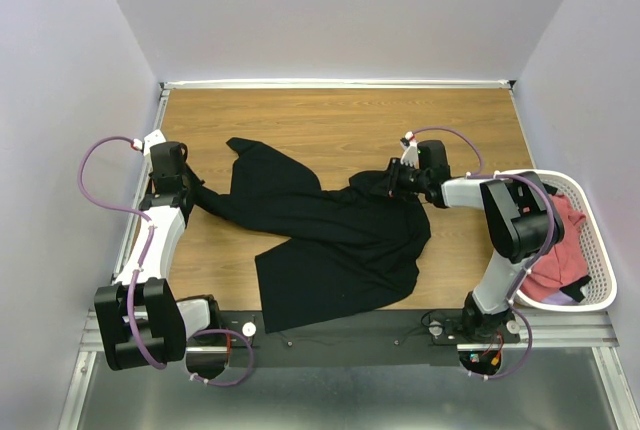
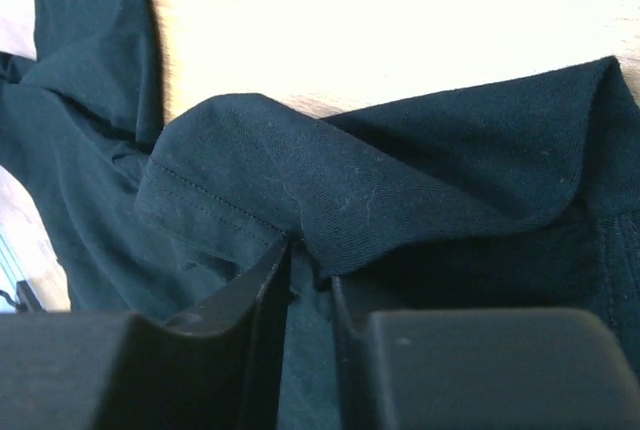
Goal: Fold and stack the t-shirts
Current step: Flatten the tshirt out
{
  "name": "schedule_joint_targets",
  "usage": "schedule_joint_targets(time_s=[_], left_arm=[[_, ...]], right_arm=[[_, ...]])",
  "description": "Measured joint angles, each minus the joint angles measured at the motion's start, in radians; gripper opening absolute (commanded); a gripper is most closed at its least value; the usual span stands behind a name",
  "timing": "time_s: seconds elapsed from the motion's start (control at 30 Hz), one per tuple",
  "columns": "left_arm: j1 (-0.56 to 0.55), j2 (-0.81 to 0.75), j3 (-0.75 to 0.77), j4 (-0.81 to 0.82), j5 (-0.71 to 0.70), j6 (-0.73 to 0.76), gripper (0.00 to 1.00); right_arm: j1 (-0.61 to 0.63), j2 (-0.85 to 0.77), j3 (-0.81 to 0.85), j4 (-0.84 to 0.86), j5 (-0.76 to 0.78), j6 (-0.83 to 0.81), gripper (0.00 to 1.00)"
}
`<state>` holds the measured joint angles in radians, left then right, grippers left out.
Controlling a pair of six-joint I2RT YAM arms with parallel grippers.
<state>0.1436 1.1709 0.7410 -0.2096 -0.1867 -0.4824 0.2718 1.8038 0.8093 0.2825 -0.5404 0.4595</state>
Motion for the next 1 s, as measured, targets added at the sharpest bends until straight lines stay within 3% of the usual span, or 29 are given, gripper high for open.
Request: schedule_joint_targets(time_s=[0.27, 0.47, 0.63, 0.8, 1.0], left_arm=[[0.000, 0.000, 0.000, 0.000, 0.000, 0.000, 0.00], [0.000, -0.014, 0.000, -0.003, -0.008, -0.003, 0.00], [0.000, -0.032, 0.041, -0.039, -0.019, -0.022, 0.00], [0.001, -0.019, 0.246, -0.093, -0.029, -0.042, 0.00], [0.034, 0.051, 0.570, -0.157, -0.031, -0.065, 0.00]], right_arm=[[0.000, -0.003, -0.008, 0.000, 0.000, -0.016, 0.01], [0.000, -0.079, -0.019, -0.048, 0.005, -0.025, 0.01], [-0.003, -0.248, 0.035, -0.161, 0.068, -0.039, 0.01], [-0.070, -0.359, 0.220, -0.292, 0.148, -0.043, 0.00], [-0.192, -0.397, 0.555, -0.421, 0.235, -0.046, 0.01]])
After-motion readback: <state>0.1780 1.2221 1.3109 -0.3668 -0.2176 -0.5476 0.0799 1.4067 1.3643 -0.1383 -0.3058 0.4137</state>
